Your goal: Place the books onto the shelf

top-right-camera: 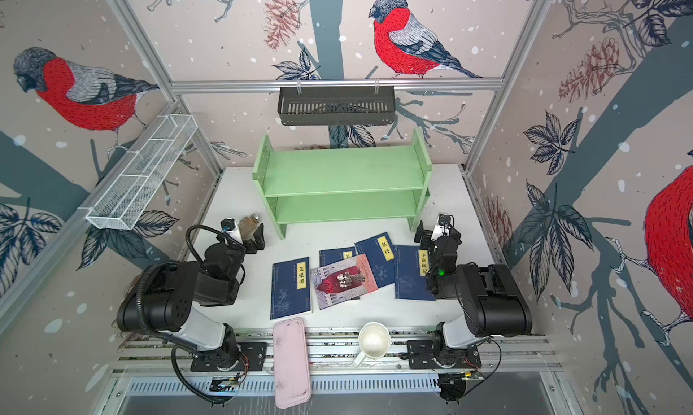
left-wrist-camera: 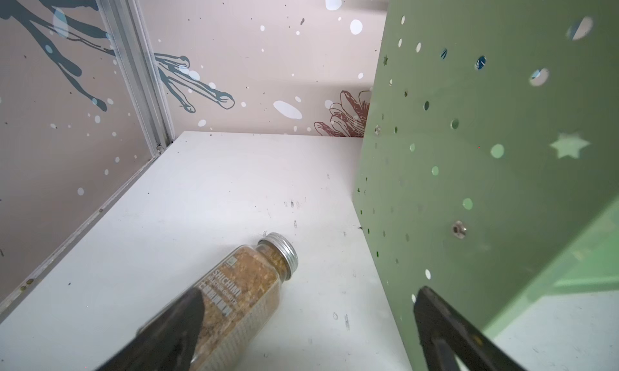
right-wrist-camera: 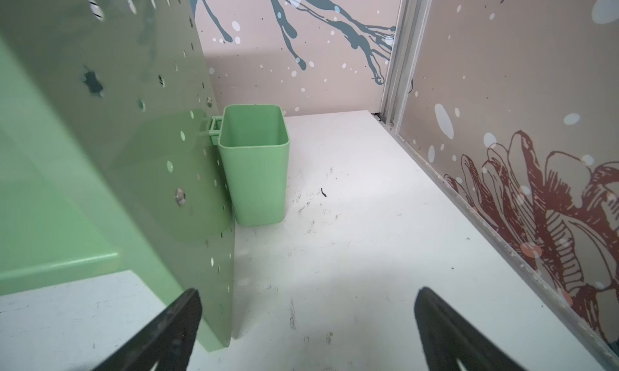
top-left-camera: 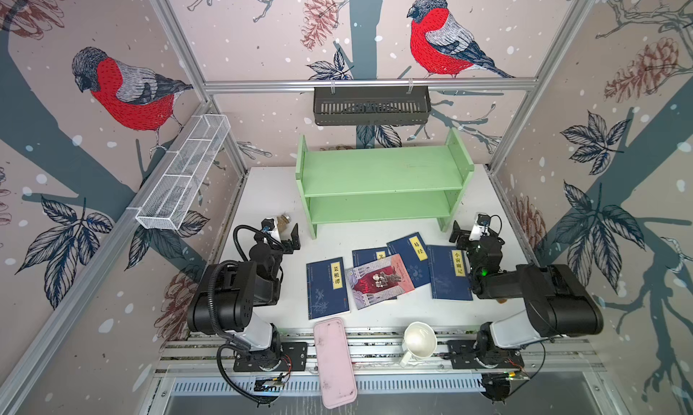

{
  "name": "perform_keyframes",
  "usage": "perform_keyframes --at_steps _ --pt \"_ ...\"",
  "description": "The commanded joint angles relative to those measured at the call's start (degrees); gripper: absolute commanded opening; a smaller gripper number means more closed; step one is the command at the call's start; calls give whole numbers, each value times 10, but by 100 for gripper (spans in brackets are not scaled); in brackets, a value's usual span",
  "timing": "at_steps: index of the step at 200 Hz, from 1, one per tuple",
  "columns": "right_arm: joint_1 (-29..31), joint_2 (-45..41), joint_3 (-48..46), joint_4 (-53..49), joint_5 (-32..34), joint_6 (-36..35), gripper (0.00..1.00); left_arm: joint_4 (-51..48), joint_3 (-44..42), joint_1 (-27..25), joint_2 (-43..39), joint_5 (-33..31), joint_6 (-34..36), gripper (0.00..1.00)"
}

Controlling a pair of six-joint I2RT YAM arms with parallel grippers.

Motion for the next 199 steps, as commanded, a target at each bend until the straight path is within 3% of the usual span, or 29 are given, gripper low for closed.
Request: perform_keyframes --at_steps 1,199 --pt "0 -1 2 18 -2 -5 100 16 2 0 -1 -7 10 98" --pt "-3 -2 1 18 -8 -3 100 -3 12 -10 -2 -21 18 98"
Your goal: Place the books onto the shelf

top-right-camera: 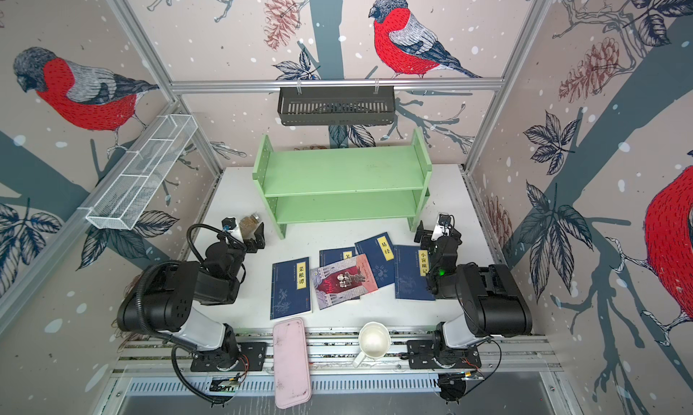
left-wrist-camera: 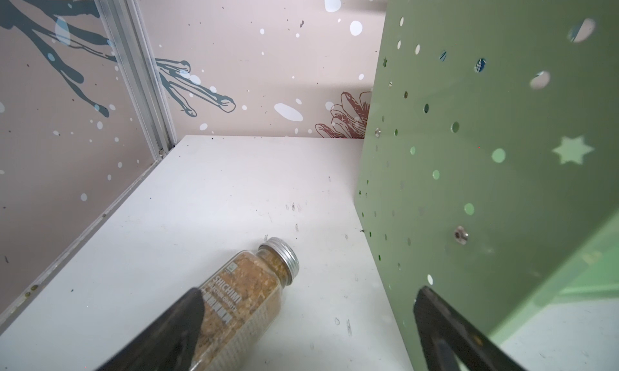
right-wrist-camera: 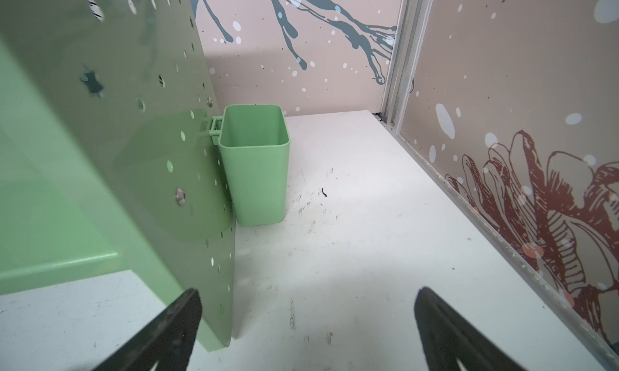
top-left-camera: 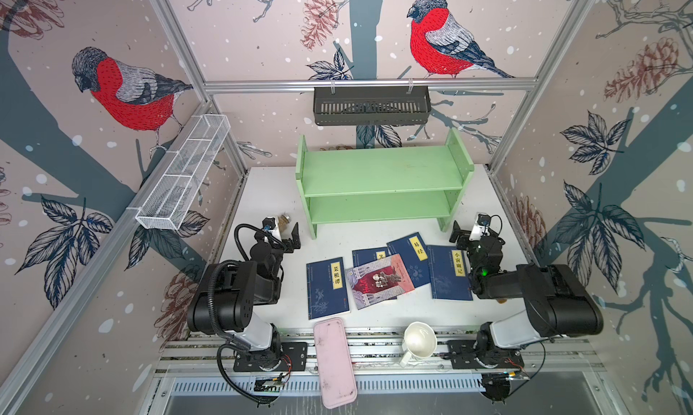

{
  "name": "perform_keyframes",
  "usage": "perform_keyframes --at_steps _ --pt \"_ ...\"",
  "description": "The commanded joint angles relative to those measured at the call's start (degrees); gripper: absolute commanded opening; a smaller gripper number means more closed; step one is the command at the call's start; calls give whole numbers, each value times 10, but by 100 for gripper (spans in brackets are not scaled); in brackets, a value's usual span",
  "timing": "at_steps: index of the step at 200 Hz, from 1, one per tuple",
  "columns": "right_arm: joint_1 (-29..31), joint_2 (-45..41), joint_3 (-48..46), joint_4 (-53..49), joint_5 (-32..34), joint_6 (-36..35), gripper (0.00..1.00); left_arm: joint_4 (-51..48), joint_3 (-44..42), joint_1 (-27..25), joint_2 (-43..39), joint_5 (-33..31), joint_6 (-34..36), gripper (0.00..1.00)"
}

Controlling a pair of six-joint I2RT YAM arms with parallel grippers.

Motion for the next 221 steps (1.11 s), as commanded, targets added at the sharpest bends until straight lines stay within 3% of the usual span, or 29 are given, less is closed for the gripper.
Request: perform_keyframes --at_steps 1,92,118,143,192,202,221 --pt "0 -2 1 18 -3 -3 100 2 4 -2 -2 -9 9 98" --pt "-8 -3 2 15 -12 2 99 -1 5 -13 -3 -28 16 97" --pt "-5 -5 5 13 11 7 100 -22 2 -19 -34 13 38 97" --pt "-6 -37 62 -118 50 27 100 -96 19 -19 -79 2 36 97" --pt "22 -106 103 -273 101 48 100 -271 65 -13 -131 5 42 97" --pt "31 -135 103 -305 148 71 100 -326 83 -10 -139 21 45 97" --pt "32 -201 113 -398 142 137 100 -454 132 -7 -141 51 62 97"
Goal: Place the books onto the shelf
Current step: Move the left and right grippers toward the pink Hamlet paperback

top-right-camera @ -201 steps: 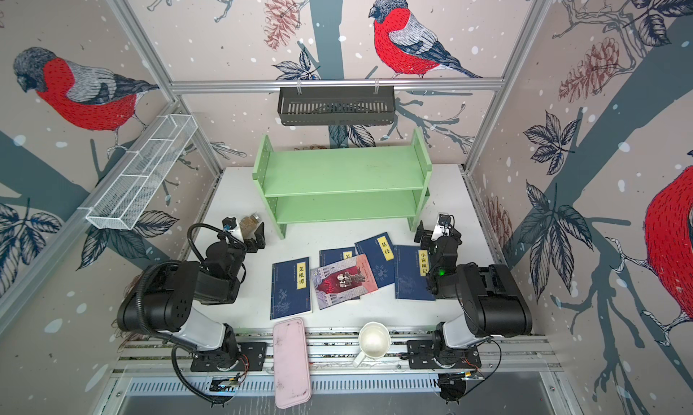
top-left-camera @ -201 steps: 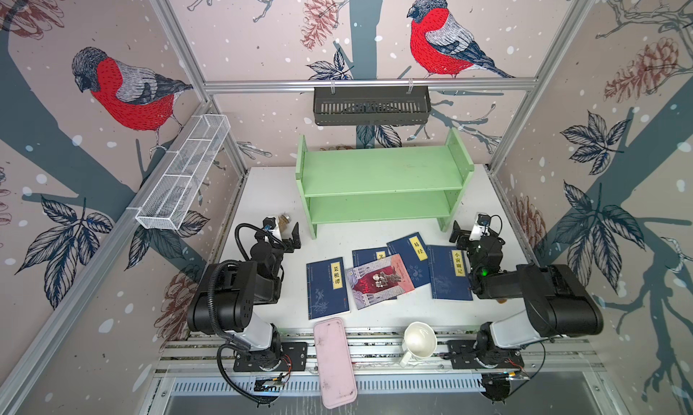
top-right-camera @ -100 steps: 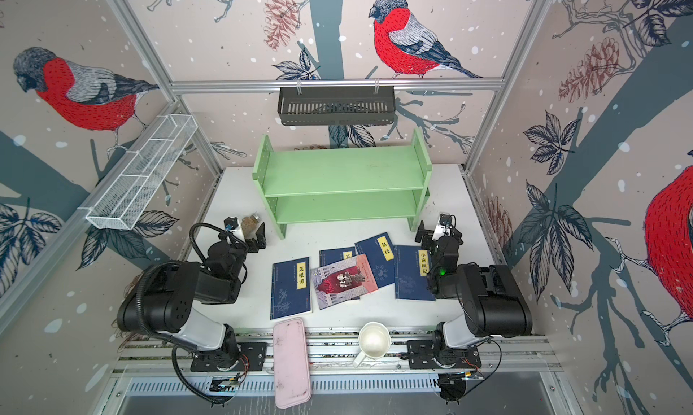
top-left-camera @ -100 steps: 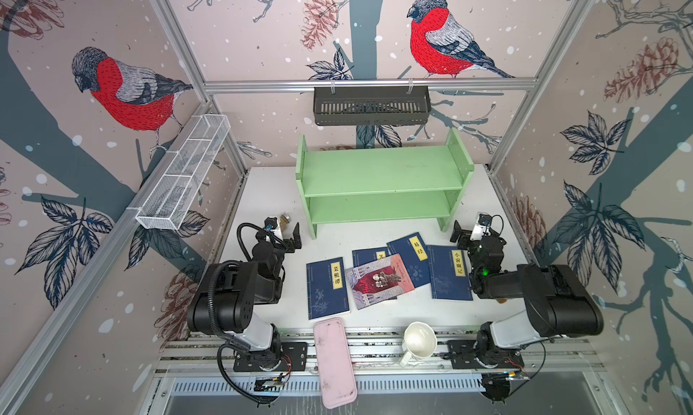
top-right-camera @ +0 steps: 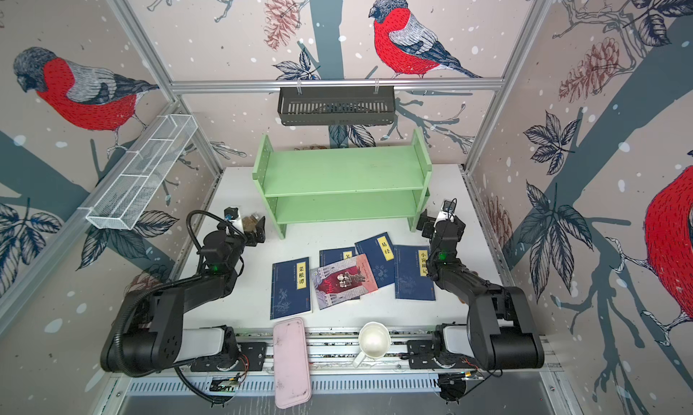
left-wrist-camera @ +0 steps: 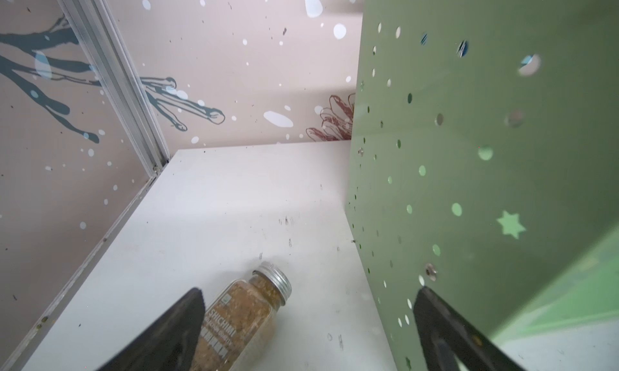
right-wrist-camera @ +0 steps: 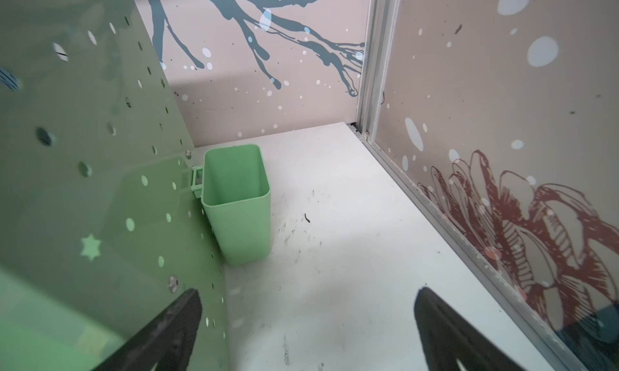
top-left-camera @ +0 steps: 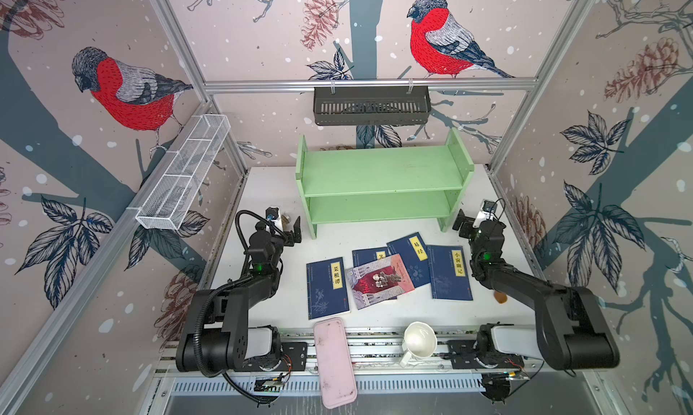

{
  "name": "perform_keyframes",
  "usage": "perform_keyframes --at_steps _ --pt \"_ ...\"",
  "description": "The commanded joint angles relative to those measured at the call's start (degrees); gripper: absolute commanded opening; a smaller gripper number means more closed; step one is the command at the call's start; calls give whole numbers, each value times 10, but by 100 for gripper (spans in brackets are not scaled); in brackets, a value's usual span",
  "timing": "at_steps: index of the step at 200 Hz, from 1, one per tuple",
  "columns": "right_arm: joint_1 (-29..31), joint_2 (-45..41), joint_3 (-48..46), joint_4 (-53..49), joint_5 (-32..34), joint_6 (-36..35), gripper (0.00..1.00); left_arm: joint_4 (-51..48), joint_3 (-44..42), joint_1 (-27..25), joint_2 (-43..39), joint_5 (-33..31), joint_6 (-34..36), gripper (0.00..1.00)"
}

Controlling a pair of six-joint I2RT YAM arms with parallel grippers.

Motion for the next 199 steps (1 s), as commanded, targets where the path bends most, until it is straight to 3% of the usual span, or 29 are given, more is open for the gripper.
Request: perform_keyframes --at_steps 1,22,87,140,173,199 --pt "1 -60 14 -133 41 85 100 -185 48 4 -5 42 27 97" --pt "19 -108 32 -248 67 138 100 -344 118 4 -1 68 36 97" --pt "147 -207 102 -494 58 232 100 -624 259 4 12 120 71 96" --pt "258 -222 158 -638 20 290 99 -760 320 3 21 156 70 89" --pt "281 -202 164 -661 -83 298 97 -786 318 3 2 168 52 88" --pt "305 -178 170 -676 -126 304 96 -800 322 3 -23 175 48 88"
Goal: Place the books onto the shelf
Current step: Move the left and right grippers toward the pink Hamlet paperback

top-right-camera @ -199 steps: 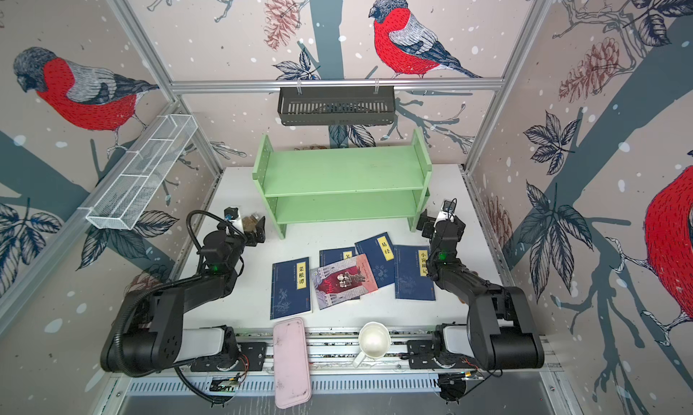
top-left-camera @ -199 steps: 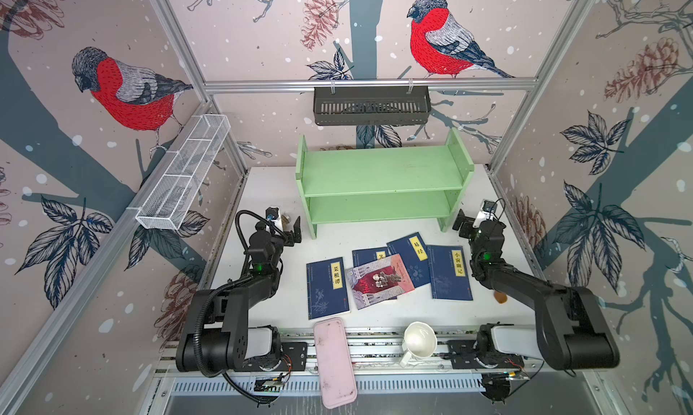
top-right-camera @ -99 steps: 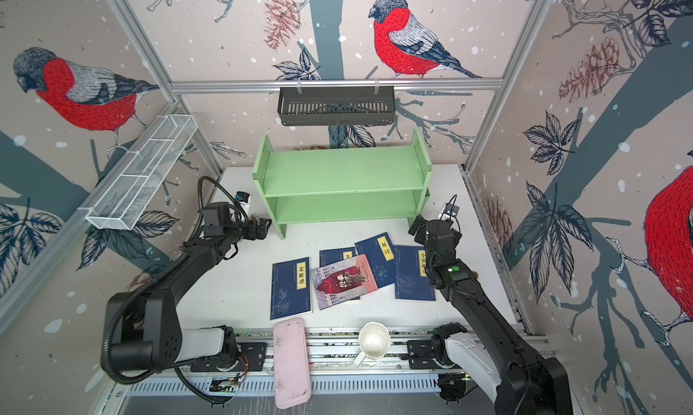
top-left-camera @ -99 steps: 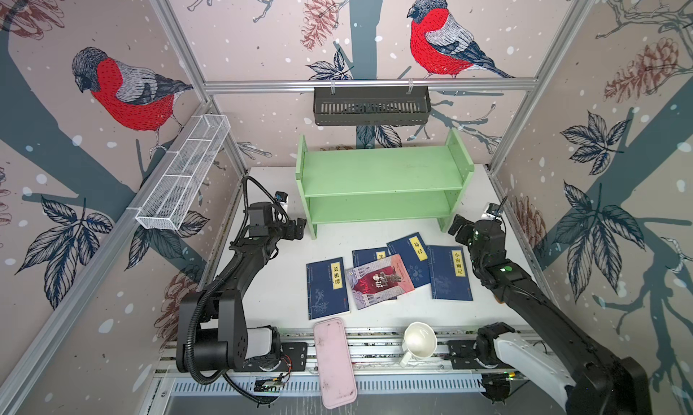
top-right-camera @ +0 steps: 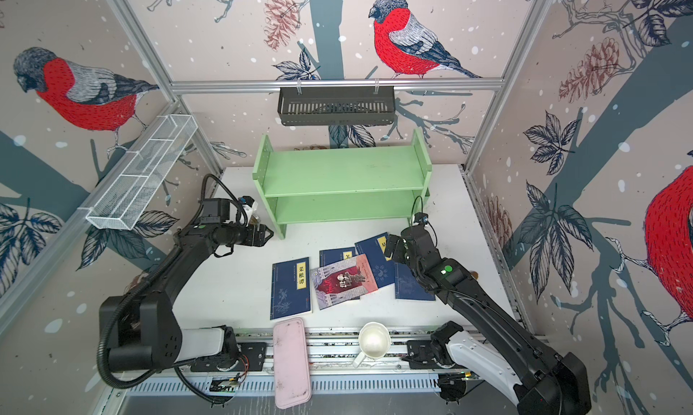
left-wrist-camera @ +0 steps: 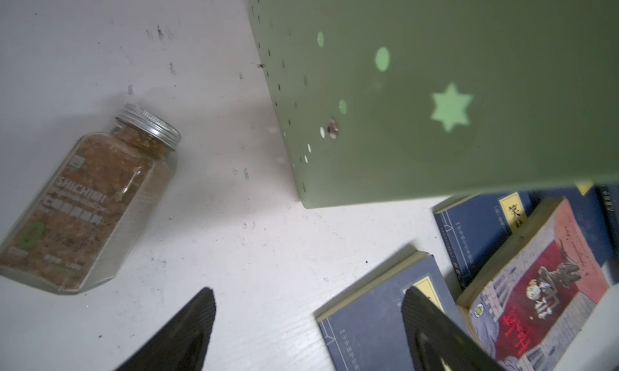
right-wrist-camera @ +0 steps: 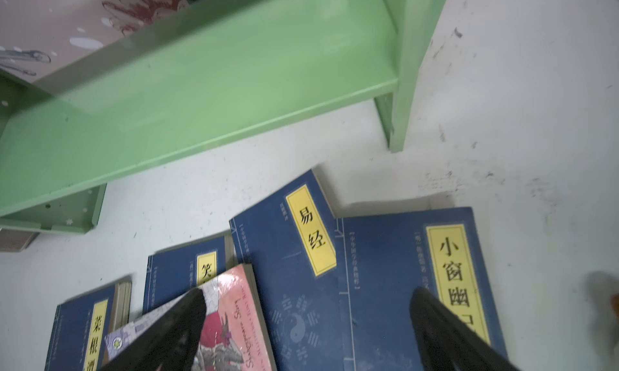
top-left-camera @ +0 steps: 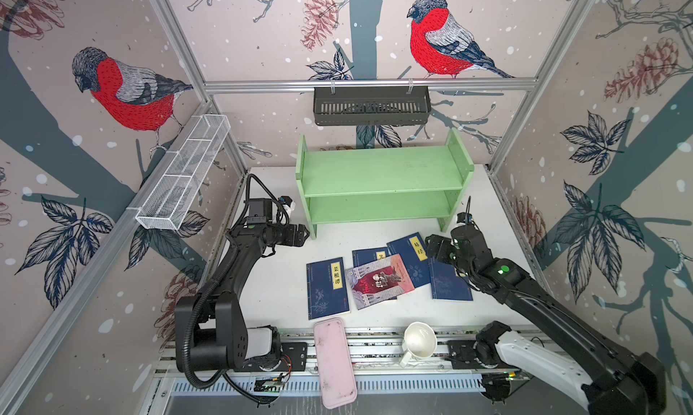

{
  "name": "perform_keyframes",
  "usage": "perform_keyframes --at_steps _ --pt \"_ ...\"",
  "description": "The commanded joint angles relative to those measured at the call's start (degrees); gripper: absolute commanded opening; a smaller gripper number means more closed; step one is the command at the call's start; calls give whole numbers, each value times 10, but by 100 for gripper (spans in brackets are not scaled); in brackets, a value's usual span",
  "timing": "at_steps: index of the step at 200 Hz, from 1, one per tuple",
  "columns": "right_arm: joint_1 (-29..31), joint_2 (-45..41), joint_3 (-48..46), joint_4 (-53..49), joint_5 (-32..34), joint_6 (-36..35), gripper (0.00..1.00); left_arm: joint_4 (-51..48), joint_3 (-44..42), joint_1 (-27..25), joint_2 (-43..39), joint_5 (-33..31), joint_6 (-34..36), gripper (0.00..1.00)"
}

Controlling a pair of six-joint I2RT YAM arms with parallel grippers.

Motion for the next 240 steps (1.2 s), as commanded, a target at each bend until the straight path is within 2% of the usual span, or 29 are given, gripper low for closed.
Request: perform_keyframes --at_steps 1,32,70,90,114,159,169,177,219,240 --pt "17 15 8 -30 -71 10 96 -36 5 1 -19 20 -4 88" --pt "29 21 -15 -21 -114 19 96 -58 10 1 -52 48 9 88" --pt "29 14 -59 6 -157 37 93 -100 6 -4 -102 150 90 87" --pt "28 13 -82 23 -186 45 92 -116 -1 -22 -132 187 121 87" --pt "28 13 -102 37 -205 49 91 -97 -9 -62 -161 191 109 87" --pt "23 12 -140 69 -251 55 89 -13 -27 -168 -183 144 30 88" --pt "20 14 -147 77 -264 57 88 11 -33 -199 -182 120 14 94" --pt "20 15 -150 81 -272 58 88 28 -37 -224 -180 100 7 94" --pt "9 35 -174 104 -308 54 85 77 -34 -333 -125 28 -11 93" --pt "7 39 -185 120 -320 60 82 105 -36 -360 -93 7 -40 91"
